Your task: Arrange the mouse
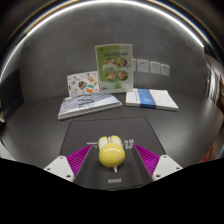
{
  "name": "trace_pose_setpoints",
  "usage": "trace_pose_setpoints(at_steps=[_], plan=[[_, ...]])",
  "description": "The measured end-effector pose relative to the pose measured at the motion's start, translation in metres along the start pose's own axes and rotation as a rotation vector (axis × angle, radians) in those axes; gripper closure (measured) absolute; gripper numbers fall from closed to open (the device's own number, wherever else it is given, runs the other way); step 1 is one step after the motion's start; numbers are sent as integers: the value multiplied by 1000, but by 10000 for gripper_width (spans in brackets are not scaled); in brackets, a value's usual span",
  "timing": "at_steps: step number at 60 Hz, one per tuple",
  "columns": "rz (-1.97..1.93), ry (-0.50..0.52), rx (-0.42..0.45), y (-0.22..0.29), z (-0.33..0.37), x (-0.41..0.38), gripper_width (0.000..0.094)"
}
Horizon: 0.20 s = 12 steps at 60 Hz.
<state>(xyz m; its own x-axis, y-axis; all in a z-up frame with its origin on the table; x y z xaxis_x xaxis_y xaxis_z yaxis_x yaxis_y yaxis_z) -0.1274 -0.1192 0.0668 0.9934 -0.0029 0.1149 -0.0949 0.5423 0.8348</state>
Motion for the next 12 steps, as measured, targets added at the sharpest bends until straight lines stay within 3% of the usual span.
trace_pose_setpoints(at_steps=[12], plan=[[-67, -25, 41, -38, 78, 21, 95]])
Point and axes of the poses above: the point between the fingertips, and its own axes, seen from behind it with the camera up: x to the right, y up, z backward, against the way the camera looks, the point moved 10 cm from there along z, backward, against the way the camera looks, and after that the axes turned 8 degrees about z, right-handed, at the moved point
